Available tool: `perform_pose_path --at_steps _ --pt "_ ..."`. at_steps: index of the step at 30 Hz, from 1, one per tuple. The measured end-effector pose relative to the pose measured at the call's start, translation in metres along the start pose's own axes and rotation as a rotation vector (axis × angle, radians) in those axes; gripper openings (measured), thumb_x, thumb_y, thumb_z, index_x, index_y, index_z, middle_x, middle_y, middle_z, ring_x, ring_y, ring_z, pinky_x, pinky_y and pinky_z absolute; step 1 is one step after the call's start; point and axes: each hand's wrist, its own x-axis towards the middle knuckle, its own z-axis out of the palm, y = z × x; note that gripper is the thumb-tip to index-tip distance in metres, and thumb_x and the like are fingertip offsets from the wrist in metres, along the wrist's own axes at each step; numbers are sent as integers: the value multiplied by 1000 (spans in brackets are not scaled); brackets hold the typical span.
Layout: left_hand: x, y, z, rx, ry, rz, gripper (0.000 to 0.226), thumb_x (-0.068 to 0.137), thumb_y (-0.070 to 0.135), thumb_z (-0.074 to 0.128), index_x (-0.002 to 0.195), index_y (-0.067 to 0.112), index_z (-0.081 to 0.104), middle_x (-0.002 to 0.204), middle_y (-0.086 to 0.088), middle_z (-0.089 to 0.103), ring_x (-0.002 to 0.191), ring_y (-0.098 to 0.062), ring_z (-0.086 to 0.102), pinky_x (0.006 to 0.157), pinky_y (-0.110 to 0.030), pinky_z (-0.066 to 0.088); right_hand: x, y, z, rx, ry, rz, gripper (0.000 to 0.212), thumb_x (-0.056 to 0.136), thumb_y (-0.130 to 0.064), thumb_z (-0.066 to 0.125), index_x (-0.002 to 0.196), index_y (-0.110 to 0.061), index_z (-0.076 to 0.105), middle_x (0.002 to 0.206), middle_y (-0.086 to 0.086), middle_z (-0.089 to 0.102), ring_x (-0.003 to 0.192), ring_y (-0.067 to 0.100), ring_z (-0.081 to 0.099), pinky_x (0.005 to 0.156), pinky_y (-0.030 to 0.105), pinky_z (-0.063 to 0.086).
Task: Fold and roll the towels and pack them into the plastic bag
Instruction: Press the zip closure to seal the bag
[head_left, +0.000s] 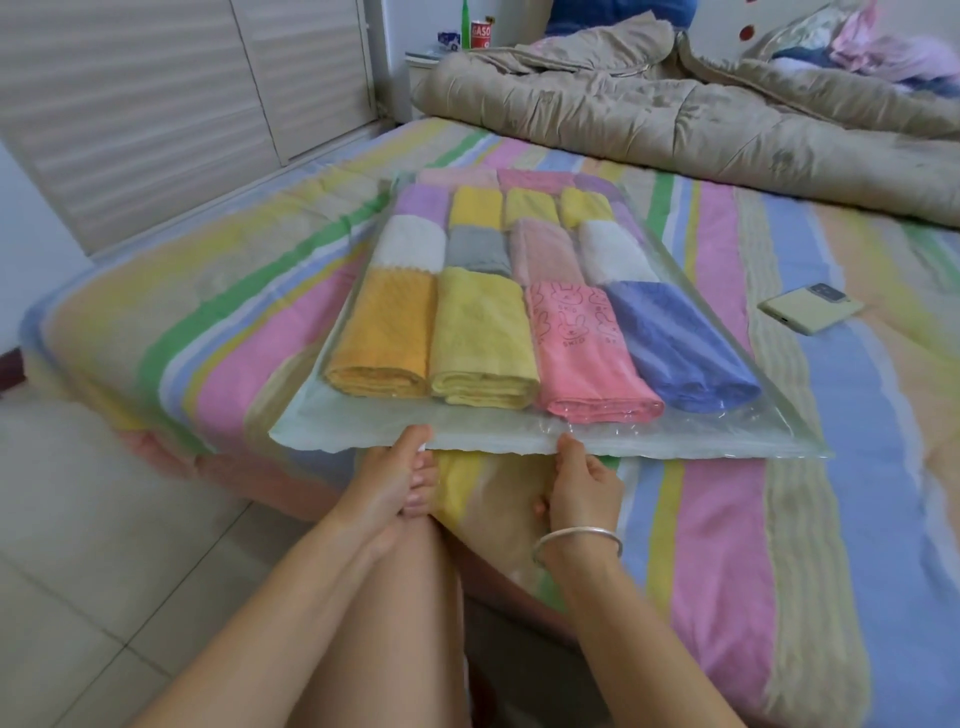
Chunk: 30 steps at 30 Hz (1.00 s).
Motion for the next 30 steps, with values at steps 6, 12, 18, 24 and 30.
perform_pose_path --at_steps 6,12,18,24,30 --pt "-8 -3 1 -11 0 37 42 93 28 48 55 16 36 40 4 26 29 -8 22 33 -17 16 -33 11 57 -229 -313 16 53 85 -48 60 44 -16 51 46 1 51 53 22 54 60 35 48" --pt "-5 4 -14 38 42 59 46 94 27 51 52 17 36 42 4 24 32 -9 21 36 -19 18 -45 15 78 -137 -358 69 52 94 -27 52 44 -15 55 36 -3 52 37 14 54 45 22 44" --pt "-2 7 -64 23 52 48 44 94 28 48 56 19 29 44 5 21 34 -10 19 36 -22 20 -46 26 82 16 -282 106 52 91 -21 57 43 -14 38 36 -7 39 42 13 53 73 49 58" --pt "-1 11 -94 57 62 71 46 95 26 49 55 19 28 45 5 19 34 -10 17 39 -20 17 -44 30 82 151 -332 157 35 93 -15 56 61 -2 49 48 0 50 46 16 63 75 54 57" --pt "0 21 -103 138 49 94 47 96 25 48 54 19 28 44 4 19 33 -10 18 38 -20 18 -48 27 83 149 -345 148 32 95 -15 54 66 0 51 52 3 52 45 15 63 73 49 57"
